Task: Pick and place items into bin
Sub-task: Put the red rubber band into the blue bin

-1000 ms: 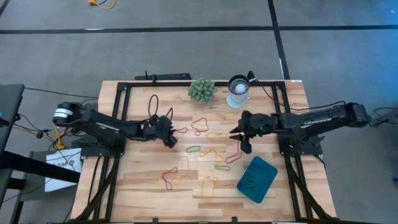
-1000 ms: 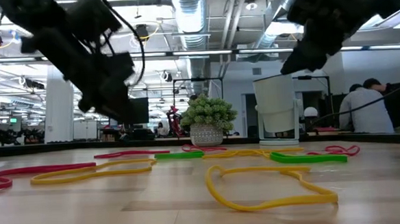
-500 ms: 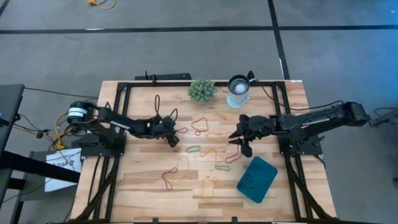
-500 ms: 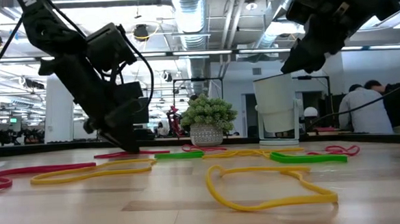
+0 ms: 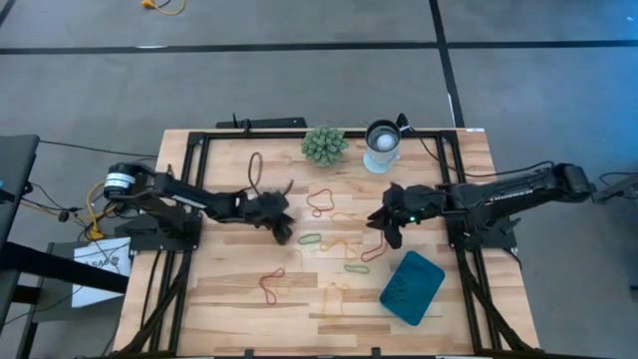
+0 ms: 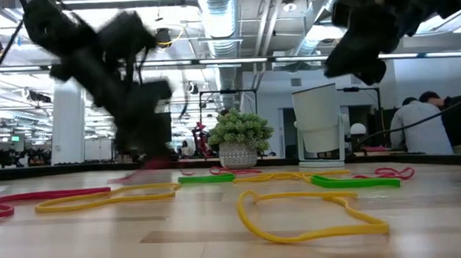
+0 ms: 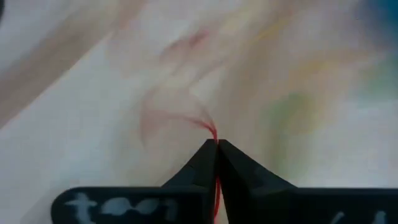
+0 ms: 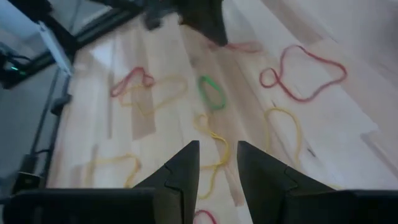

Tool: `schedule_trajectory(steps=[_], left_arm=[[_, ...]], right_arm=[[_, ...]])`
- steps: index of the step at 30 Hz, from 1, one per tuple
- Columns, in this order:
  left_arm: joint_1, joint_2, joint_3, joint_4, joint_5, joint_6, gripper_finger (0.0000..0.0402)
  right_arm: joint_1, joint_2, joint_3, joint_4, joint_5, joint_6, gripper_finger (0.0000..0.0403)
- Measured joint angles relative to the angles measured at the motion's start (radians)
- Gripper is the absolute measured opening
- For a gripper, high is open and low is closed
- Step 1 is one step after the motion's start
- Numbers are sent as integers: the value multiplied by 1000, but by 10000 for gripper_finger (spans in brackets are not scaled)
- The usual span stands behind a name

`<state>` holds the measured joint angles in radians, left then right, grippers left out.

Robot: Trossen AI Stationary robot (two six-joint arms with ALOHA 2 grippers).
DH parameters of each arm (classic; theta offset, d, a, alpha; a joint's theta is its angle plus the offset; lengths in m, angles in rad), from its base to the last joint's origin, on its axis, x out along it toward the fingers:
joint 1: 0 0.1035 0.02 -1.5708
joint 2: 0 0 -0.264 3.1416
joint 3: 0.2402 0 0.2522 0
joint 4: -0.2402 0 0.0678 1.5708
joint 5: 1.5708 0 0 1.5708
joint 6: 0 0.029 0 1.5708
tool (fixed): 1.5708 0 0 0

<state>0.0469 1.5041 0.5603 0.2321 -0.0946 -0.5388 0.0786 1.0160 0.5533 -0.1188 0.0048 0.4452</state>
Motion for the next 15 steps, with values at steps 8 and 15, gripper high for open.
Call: schedule_trajectory(steps=[8, 15], left_arm=[[-140, -3, 303, 43, -18, 151, 0], [-216, 220, 645, -56, -42, 303, 0]], right_arm=[[97, -156, 1, -12, 129, 14, 102], [230, -251, 1, -92, 339, 26, 102]])
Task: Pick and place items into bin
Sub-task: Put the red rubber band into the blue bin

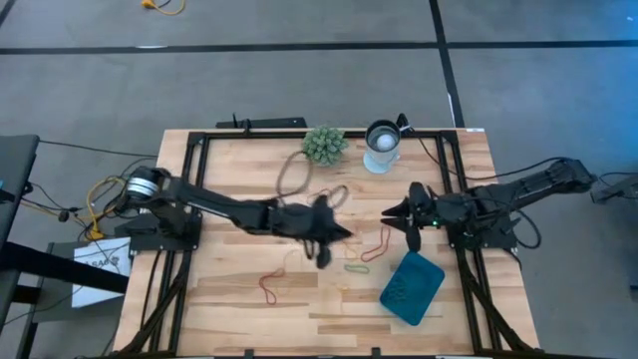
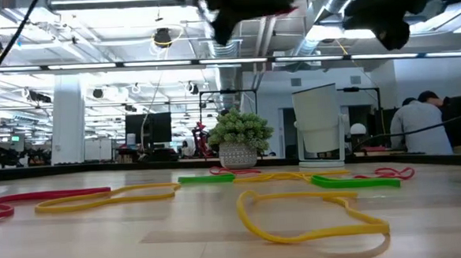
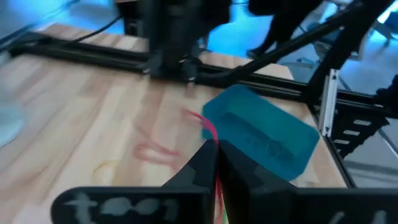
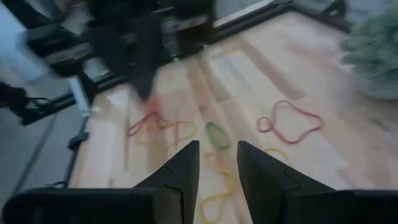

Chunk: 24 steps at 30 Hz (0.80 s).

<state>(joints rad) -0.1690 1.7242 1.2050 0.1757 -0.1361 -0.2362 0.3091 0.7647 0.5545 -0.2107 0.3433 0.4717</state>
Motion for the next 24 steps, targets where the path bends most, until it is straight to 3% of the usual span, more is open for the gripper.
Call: schedule_trajectory(steps=[6, 17, 24], left_arm=[[-16, 258, 279, -35, 67, 57, 0], [-42, 704, 810, -68, 249, 89, 0], [-38, 858, 994, -192, 210, 131, 0]], right_arm=[[67, -7, 0, -68, 135, 17, 102], [77, -7, -1, -77, 157, 26, 102], [76, -7, -3, -103, 161, 26, 102]])
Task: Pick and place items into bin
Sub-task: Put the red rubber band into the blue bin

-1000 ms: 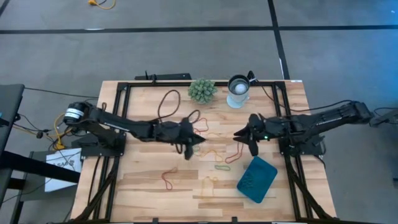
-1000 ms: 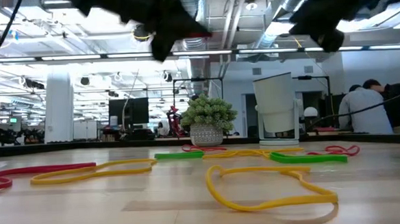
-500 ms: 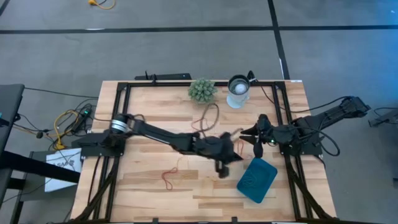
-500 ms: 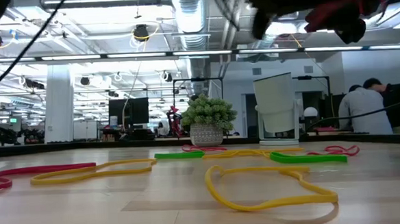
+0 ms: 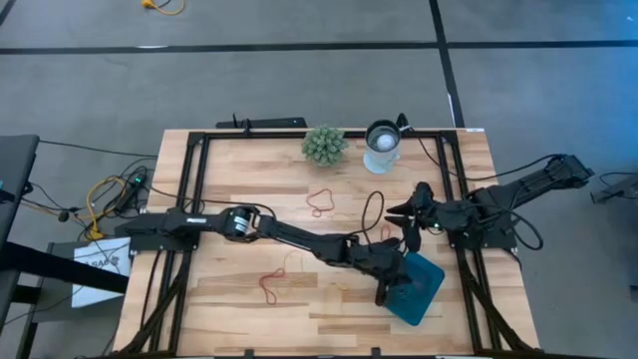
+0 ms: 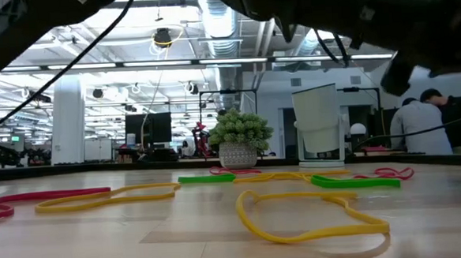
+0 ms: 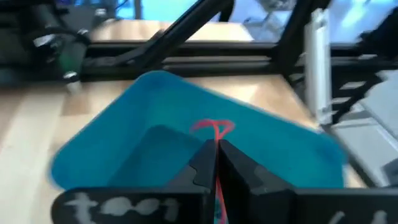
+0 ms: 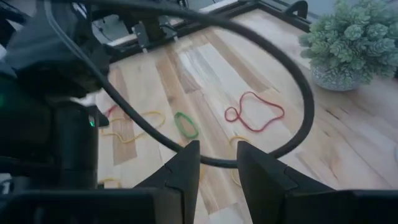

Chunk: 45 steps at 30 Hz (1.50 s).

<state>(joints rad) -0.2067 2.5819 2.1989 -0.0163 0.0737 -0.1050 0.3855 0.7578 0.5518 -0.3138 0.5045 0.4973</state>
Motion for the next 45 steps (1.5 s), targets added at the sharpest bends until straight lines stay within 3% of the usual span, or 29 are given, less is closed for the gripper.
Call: schedule_trajectory(steps=[11, 22, 26, 30, 36, 41, 45], left_arm=[[19, 11, 4, -26, -27, 127, 11], [22, 11, 4, -63, -160, 201, 103], [23, -20, 2, -192, -165, 207, 120], [23, -125, 2, -451, -191, 230, 121], [35, -343, 2, -762, -572, 296, 115], [54, -563, 3, -931, -608, 311, 115], [81, -741, 4, -1074, -688, 213, 114]], right_arm=[[0, 0, 0, -12, -4, 1, 102], [0, 0, 1, -15, -3, 1, 102], [0, 0, 1, -16, -5, 2, 102], [0, 0, 3, -21, -6, 4, 102], [2, 0, 3, -22, -19, 4, 102], [1, 0, 3, -3, -16, 10, 102], [1, 6, 3, -21, -44, 19, 102]])
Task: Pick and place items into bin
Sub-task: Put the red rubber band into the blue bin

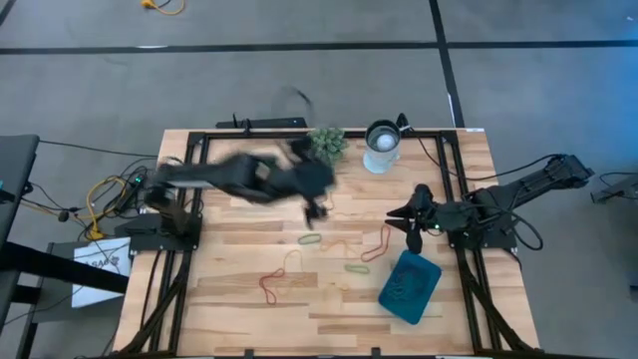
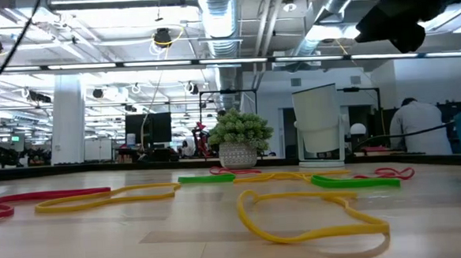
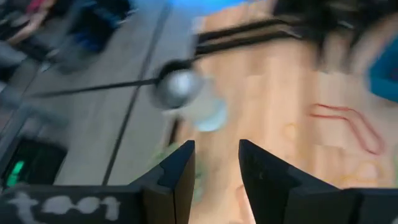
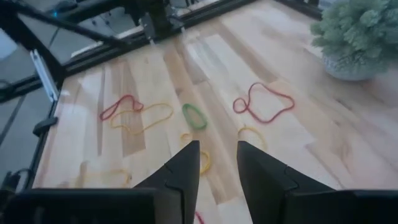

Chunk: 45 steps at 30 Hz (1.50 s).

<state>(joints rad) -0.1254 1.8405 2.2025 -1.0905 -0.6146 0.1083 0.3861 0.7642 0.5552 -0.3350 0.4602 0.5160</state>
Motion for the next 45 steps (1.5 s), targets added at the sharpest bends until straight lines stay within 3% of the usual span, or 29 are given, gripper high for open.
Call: schedule_trajectory(steps=[6, 15, 21, 33, 45], left_arm=[[16, -172, 0, -152, -6, -67, 114], [16, -265, -2, -323, -19, -119, 114], [17, -316, -2, -391, -98, -147, 114], [16, -437, -8, -479, -171, -281, 114], [15, -522, -258, -478, -193, -333, 114]], right_arm=[[-9, 91, -1, -6, -174, -135, 102], [-152, 261, 12, -33, -427, -101, 102], [-212, 432, 99, -182, -483, -107, 102], [-218, 805, 232, -158, -586, -238, 102], [-220, 979, 334, -255, -585, -276, 93]])
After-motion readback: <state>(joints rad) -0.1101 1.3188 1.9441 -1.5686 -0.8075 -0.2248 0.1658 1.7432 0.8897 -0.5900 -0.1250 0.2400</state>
